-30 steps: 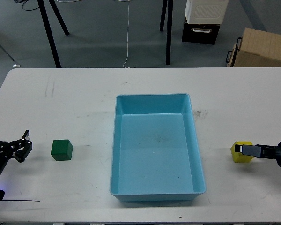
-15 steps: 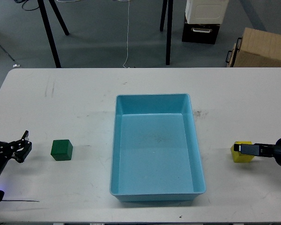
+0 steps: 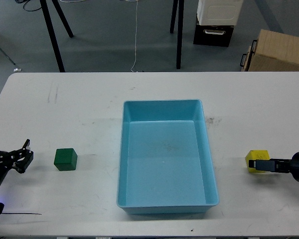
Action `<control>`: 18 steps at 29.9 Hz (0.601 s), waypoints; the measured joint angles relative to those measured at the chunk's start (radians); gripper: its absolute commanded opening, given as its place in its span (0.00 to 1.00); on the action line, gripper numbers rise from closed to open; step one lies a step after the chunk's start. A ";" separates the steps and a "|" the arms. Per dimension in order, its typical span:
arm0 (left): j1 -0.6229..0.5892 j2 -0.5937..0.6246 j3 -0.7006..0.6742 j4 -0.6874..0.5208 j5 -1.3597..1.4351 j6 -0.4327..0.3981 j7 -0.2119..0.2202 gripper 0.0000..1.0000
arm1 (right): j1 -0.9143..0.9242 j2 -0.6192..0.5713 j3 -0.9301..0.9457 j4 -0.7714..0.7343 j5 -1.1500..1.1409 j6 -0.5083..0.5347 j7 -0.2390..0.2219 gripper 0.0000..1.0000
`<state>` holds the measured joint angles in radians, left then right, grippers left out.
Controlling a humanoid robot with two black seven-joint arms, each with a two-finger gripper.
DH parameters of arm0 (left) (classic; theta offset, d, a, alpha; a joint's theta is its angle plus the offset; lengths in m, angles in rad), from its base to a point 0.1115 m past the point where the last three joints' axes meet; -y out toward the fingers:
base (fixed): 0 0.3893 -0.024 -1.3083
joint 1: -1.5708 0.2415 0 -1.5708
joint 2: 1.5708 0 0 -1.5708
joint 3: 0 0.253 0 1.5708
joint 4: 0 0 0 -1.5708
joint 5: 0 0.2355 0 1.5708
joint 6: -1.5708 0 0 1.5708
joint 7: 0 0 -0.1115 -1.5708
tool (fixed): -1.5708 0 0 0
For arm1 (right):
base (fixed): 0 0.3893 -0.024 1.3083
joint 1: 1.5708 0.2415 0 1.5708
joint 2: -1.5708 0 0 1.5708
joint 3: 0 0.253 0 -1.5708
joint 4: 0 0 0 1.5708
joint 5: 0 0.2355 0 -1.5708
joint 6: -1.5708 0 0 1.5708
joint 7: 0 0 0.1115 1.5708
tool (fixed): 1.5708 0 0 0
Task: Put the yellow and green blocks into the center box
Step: 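Close the right gripper around the yellow cube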
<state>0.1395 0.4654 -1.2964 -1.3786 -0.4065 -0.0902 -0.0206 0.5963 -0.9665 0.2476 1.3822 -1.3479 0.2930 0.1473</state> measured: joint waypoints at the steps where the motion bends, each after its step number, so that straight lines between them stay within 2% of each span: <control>1: -0.001 0.000 0.001 0.003 0.000 0.000 0.000 1.00 | 0.002 0.000 -0.001 0.000 0.000 0.000 0.000 0.98; 6: -0.008 -0.003 0.002 0.022 0.000 0.000 0.001 1.00 | 0.007 0.000 -0.002 -0.002 0.002 -0.003 0.000 0.96; 15: -0.013 -0.003 0.002 0.029 0.000 0.000 0.002 1.00 | 0.011 -0.001 -0.014 -0.009 0.001 -0.006 0.001 0.84; 18: -0.014 -0.004 0.002 0.031 0.000 0.000 0.002 1.00 | 0.012 0.000 -0.016 -0.009 0.001 -0.006 0.001 0.70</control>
<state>0.1258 0.4619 -1.2947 -1.3478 -0.4064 -0.0899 -0.0184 0.6087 -0.9668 0.2315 1.3729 -1.3468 0.2868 0.1487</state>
